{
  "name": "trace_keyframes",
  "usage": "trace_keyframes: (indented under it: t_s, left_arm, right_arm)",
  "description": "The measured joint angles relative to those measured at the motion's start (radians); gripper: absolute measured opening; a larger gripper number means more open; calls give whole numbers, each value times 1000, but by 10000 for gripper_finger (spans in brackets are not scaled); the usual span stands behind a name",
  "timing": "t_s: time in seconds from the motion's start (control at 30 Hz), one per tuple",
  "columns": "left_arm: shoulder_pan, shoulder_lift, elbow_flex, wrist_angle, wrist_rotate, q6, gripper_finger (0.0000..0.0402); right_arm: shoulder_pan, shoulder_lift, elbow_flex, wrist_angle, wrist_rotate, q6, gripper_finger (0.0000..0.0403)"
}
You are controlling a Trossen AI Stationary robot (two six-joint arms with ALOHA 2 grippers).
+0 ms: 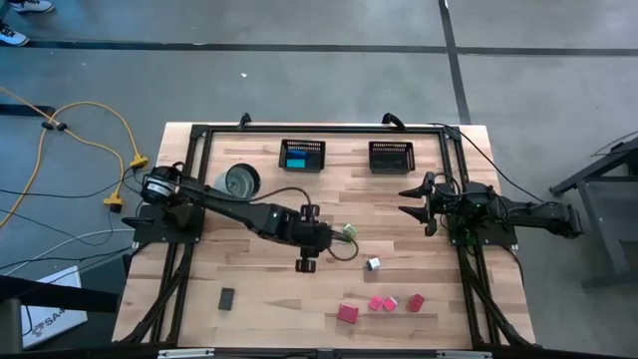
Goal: Pick & Place Office items
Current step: Put the black digital clock into the left black bin
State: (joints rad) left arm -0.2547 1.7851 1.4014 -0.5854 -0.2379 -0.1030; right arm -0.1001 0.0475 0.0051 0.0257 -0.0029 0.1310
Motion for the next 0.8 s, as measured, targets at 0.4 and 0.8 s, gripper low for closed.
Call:
trace_keyframes:
  t_s: [0.4,0.8]
  left_arm:
    - [-214,-8,-1,-108,0,-343,149]
    - [-410,-9,0,-186,-85,-667,149]
  right_arm:
    - [0,0,0,0,0,0,194]
    - [0,0,0,0,0,0,194]
